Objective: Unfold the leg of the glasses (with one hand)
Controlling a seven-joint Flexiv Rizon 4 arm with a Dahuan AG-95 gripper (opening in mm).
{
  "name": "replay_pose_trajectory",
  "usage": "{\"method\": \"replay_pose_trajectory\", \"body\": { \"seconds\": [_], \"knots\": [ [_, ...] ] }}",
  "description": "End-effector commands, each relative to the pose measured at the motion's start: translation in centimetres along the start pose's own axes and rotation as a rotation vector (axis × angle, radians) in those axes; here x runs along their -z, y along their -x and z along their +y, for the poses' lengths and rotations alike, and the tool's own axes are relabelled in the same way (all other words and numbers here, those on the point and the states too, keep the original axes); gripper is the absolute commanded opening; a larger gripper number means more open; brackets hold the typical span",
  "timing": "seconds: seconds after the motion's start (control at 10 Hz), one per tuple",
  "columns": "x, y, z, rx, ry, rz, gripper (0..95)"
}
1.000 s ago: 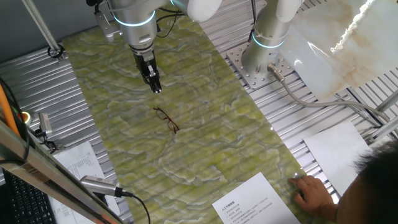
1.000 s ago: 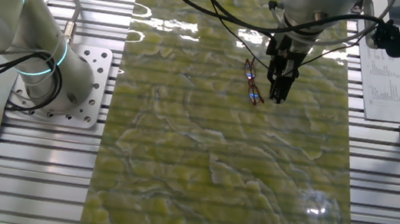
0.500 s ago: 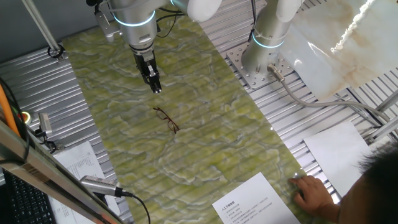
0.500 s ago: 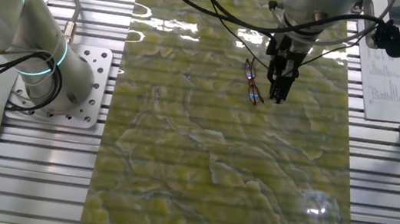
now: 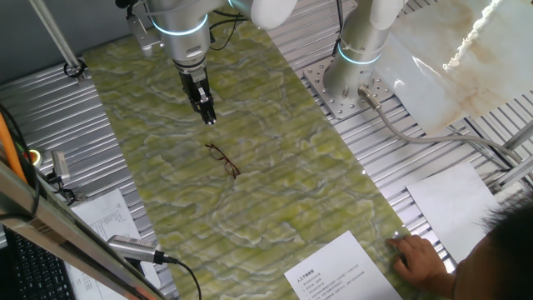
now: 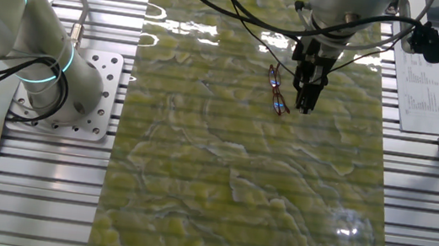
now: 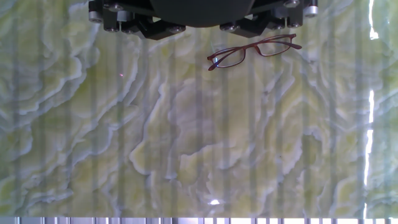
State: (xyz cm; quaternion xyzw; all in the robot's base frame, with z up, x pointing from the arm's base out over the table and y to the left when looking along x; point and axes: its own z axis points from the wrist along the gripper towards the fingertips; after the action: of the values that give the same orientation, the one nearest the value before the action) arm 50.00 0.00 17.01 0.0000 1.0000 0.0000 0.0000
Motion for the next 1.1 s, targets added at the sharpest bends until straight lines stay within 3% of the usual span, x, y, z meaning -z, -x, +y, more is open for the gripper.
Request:
{"method": "replay_pose_trajectory", "body": {
  "seconds": [0.1, 0.9, 1.1],
  "knots": [
    [-0.01, 0.0, 0.0, 0.03, 0.014, -0.001, 0.0],
    [0.58, 0.14, 0.25, 0.083, 0.012, 0.042, 0.0],
    [0.87, 0.2, 0.41, 0.023, 0.009, 0.034, 0.0]
  ]
}}
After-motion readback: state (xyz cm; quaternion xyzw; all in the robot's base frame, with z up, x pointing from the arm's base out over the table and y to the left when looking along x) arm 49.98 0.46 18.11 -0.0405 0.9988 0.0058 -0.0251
